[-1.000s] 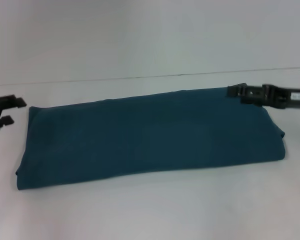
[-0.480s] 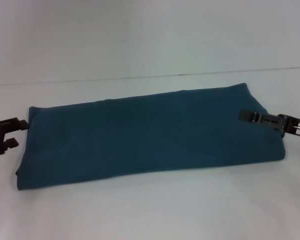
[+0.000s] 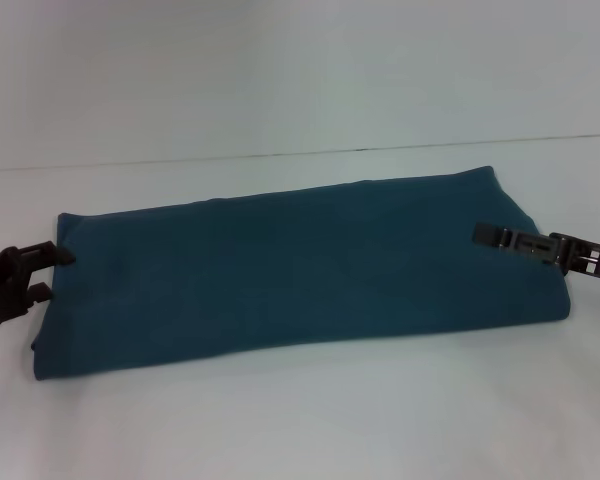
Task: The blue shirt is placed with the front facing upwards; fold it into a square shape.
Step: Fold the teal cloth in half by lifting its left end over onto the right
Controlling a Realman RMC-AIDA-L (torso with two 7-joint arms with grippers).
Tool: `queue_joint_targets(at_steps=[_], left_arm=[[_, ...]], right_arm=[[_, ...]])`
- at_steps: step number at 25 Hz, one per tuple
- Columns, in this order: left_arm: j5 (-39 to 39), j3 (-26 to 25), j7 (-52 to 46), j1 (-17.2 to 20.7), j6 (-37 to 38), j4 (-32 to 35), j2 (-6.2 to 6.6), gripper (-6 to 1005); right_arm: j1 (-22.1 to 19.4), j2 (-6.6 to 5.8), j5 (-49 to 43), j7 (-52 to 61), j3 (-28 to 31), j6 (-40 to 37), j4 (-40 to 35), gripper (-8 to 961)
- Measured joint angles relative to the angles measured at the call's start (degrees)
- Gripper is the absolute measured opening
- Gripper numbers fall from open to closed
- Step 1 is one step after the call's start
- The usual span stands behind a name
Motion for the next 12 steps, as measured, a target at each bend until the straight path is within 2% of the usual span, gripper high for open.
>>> queue_joint_targets(at_steps=[12], left_arm=[[0.1, 0.3, 0.1, -0.1, -3.2, -1.5, -1.15, 658]], right_arm=[[-0.1, 0.02, 0.0, -0.1, 0.0, 0.2, 1.4, 835]])
